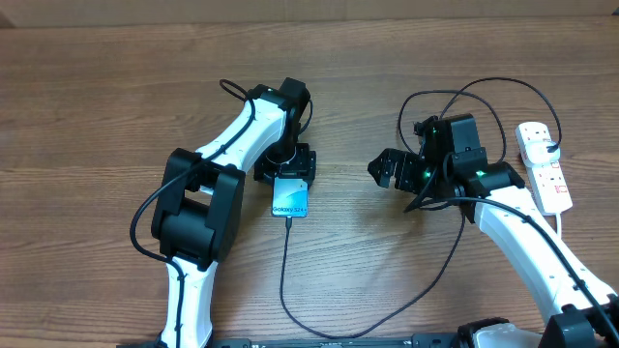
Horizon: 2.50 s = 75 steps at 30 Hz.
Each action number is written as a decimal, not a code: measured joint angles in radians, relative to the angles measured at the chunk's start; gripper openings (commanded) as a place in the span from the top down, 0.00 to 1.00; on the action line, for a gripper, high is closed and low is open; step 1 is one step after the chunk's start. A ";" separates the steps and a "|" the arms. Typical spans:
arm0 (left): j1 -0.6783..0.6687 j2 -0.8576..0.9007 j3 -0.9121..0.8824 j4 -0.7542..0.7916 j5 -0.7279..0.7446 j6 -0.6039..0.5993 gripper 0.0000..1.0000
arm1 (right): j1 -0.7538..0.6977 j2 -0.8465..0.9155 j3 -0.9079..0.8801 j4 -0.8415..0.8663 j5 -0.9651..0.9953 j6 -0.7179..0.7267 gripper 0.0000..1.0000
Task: Plug charger to phone and switch on socket
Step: 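Open the left gripper and lift it up and away from the phone, then move the right gripper rightward toward the white power strip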
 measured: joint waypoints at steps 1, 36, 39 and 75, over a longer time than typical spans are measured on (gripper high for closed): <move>0.000 0.000 0.000 -0.001 0.000 0.000 0.17 | 0.000 0.000 0.000 0.000 0.000 0.000 0.00; 0.233 0.000 0.367 -0.176 -0.003 0.000 0.00 | 0.000 0.000 0.000 0.000 0.000 0.000 0.00; 0.274 0.000 0.367 -0.178 -0.007 0.000 0.00 | 0.000 0.000 0.000 0.000 0.000 0.000 0.00; 0.317 0.000 0.367 -0.178 -0.010 0.000 0.00 | -0.058 0.000 0.011 0.065 -0.026 0.001 0.96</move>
